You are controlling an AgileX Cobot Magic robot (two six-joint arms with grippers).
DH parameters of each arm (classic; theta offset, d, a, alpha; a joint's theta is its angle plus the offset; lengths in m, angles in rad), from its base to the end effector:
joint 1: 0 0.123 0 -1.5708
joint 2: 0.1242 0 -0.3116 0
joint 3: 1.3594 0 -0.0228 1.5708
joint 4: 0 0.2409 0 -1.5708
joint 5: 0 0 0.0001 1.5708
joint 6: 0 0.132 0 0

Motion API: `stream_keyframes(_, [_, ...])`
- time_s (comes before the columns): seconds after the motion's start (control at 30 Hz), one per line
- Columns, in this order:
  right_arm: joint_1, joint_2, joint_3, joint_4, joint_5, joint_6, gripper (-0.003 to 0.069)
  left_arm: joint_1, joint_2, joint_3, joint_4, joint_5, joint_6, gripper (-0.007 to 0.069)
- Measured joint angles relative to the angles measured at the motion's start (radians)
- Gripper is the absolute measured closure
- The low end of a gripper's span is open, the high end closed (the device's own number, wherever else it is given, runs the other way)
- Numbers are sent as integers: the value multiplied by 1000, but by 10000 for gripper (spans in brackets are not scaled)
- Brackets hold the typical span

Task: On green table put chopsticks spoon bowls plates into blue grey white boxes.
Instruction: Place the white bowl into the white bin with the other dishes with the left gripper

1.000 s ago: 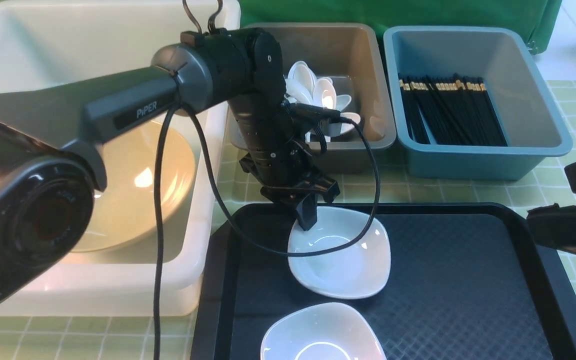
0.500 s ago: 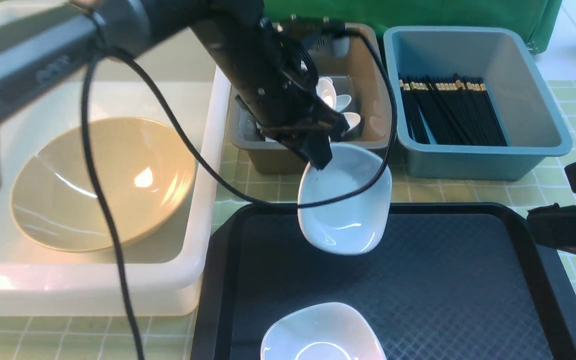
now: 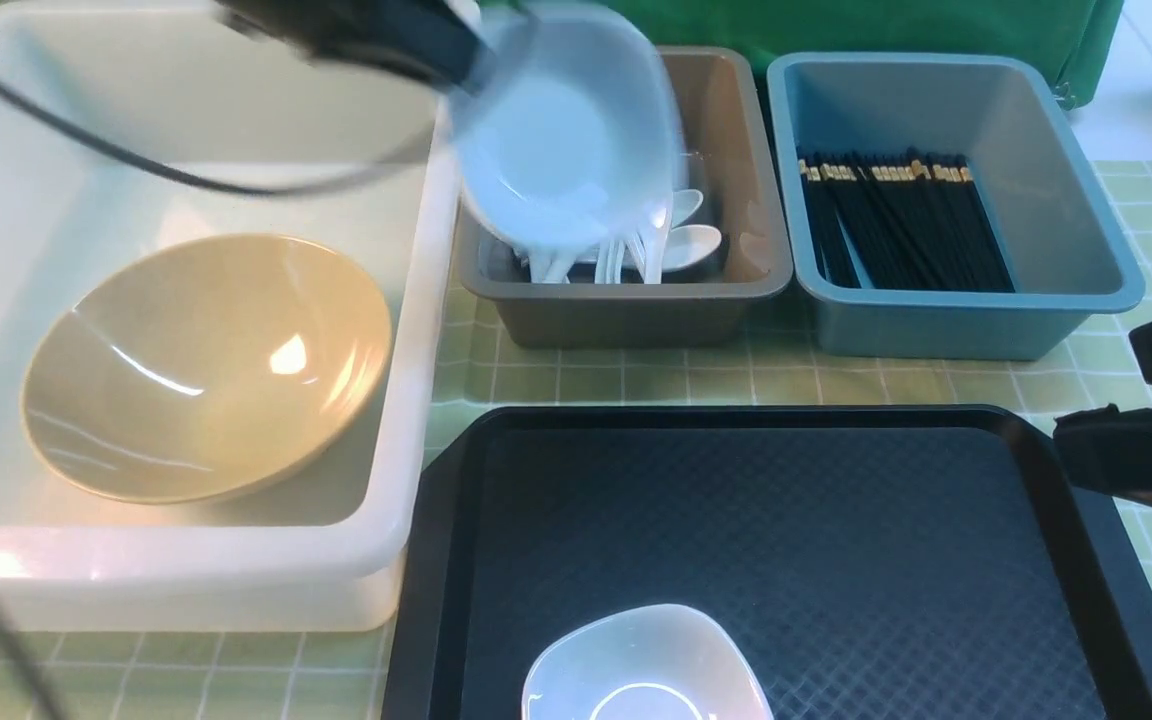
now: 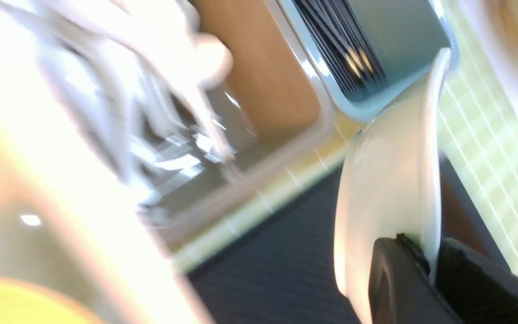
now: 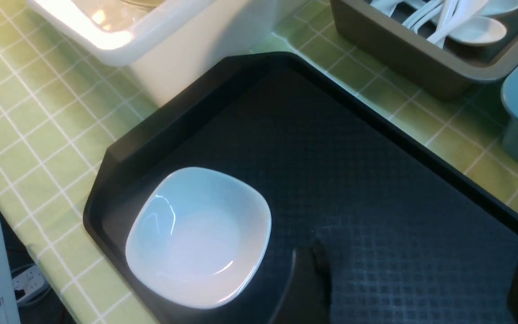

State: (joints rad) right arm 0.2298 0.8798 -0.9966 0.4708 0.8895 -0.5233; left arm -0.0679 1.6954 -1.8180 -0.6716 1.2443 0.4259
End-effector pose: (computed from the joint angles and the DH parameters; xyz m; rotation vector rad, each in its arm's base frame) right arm 0.1489 0.0826 0.3843 -0.6736 2.0750 0.4046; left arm 0.3632 -0.1027 0.4105 0.5399 2.3503 -0.7393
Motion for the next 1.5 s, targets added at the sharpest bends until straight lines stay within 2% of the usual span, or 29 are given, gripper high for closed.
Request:
stream_keyframes(0.1, [0,0,0,0,-1,0,102,128,-68,22,0,0,2,609])
stream_keyframes(0.13, [0,0,0,0,-1,0,102,137,-68,26,0,0,2,609])
stream_keyframes(0.2, [0,0,0,0,-4,-1,102,253,-128,84,-3,1,4,609])
stream_keyframes(0.23, [0,0,0,0,-6,-1,102,262,-136,97,-3,1,4,609])
stream_keyframes(0.27, [0,0,0,0,-9,-1,102,344,-170,155,-13,1,4,609])
stream_keyframes(0.3, [0,0,0,0,-9,-1,102,344,-174,162,-13,1,4,609])
stream_keyframes(0.37, [0,0,0,0,-20,-1,102,465,-224,276,-39,-2,4,609])
stream_keyframes(0.43, [0,0,0,0,-24,-1,102,520,-248,333,-54,-14,4,609])
stream_keyframes(0.5, [0,0,0,0,-31,-1,102,626,-298,458,-90,-80,4,609])
stream_keyframes(0.63, [0,0,0,0,-35,-1,102,734,-354,628,-125,-219,9,609])
stream_keyframes(0.83, [8,0,0,0,-35,-1,102,770,-370,789,-143,-401,21,609])
stream_keyframes(0.87, [12,0,0,0,-35,-1,102,770,-375,832,-144,-471,25,609])
stream_keyframes(1.1, [20,0,0,1,-47,-1,102,770,-391,901,-150,-621,37,609])
stream_keyframes(1.2, [20,0,0,21,-62,-16,102,770,-391,902,-143,-635,38,609])
stream_keyframes(1.5, [20,58,0,286,-34,-300,102,770,-369,937,-118,-659,37,609])
